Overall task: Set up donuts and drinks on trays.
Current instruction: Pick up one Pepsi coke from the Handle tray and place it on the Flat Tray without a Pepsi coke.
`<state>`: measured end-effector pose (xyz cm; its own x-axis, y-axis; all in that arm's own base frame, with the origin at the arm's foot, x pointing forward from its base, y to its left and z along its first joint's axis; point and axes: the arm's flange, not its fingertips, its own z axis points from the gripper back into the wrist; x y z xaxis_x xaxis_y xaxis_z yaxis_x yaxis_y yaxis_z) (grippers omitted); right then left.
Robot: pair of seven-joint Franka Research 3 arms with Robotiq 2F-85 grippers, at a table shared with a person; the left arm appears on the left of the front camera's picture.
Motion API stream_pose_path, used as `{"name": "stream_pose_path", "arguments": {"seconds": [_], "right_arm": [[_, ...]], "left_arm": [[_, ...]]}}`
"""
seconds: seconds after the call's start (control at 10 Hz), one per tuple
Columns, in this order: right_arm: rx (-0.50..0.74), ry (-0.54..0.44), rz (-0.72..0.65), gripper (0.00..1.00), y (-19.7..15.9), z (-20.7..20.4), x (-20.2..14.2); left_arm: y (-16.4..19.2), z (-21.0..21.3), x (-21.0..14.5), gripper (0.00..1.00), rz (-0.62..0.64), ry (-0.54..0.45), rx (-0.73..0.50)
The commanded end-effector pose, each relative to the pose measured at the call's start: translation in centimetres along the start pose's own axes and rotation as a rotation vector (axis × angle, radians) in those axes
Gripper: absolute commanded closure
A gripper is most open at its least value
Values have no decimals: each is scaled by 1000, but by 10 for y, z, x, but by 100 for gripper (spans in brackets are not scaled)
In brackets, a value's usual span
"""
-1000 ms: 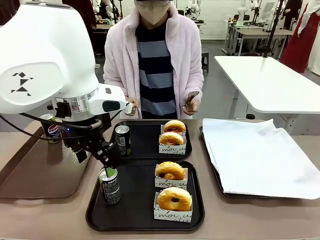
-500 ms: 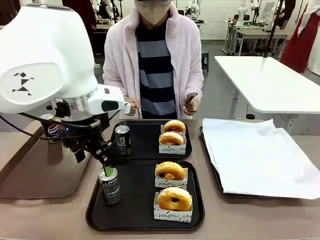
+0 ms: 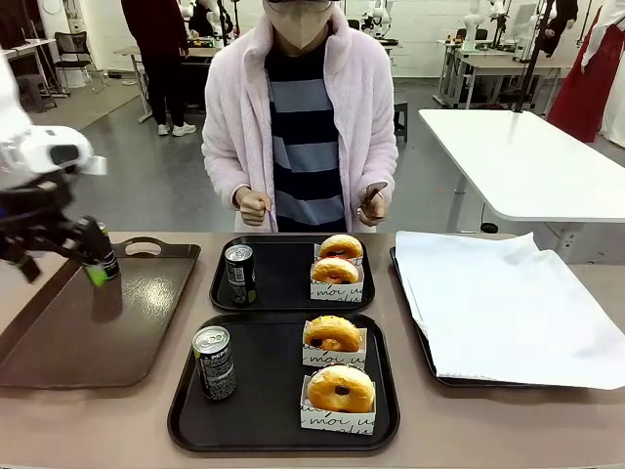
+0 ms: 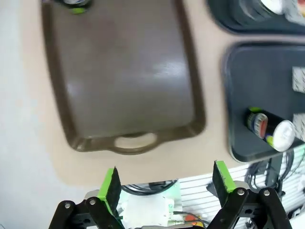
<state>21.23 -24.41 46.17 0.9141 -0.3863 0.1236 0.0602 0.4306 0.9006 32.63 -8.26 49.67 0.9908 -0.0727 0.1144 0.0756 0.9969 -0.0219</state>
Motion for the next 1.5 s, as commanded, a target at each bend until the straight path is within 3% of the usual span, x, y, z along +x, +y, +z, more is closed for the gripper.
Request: {"name": "stream_pose_path", "arguments": {"seconds": [0.0, 0.2, 0.3, 0.9, 1.1, 1.4], "right_arm": [[24, -13, 15, 0, 1, 0, 1], [24, -13, 15, 0, 1, 0, 1], [24, -13, 15, 0, 1, 0, 1], [24, -13, 15, 0, 1, 0, 1], [24, -13, 15, 0, 1, 0, 1], [24, -13, 15, 0, 1, 0, 1]], "left_arm": [[28, 0, 5, 0, 66, -49, 92], [46, 4, 5, 0, 125, -53, 111], [46, 7, 6, 0, 86, -37, 65], [47, 7, 7, 0, 87, -42, 77], [99, -6, 31, 0, 178, 102, -205], [163, -23, 35, 0, 233, 178, -713]]}}
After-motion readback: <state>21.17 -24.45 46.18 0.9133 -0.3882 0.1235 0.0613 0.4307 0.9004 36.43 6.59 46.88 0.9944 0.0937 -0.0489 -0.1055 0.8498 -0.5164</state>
